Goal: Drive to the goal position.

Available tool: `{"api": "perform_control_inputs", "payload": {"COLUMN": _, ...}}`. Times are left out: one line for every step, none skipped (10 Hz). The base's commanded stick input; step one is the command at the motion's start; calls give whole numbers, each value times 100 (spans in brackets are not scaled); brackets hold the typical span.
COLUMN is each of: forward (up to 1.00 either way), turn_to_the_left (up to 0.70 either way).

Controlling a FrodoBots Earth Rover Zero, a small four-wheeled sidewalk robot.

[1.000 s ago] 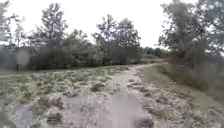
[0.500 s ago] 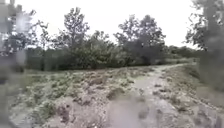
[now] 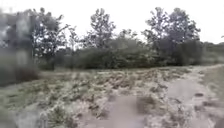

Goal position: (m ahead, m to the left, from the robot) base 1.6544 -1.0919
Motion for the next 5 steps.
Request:
{"api": "perform_control_inputs", "payload": {"forward": 70, "turn_to_the_left": 0}}
{"api": "perform_control_inputs", "payload": {"forward": 70, "turn_to_the_left": 0}}
{"api": "perform_control_inputs", "payload": {"forward": 70, "turn_to_the_left": 0}}
{"api": "perform_control_inputs", "payload": {"forward": 70, "turn_to_the_left": 0}}
{"api": "perform_control_inputs", "payload": {"forward": 70, "turn_to_the_left": 0}}
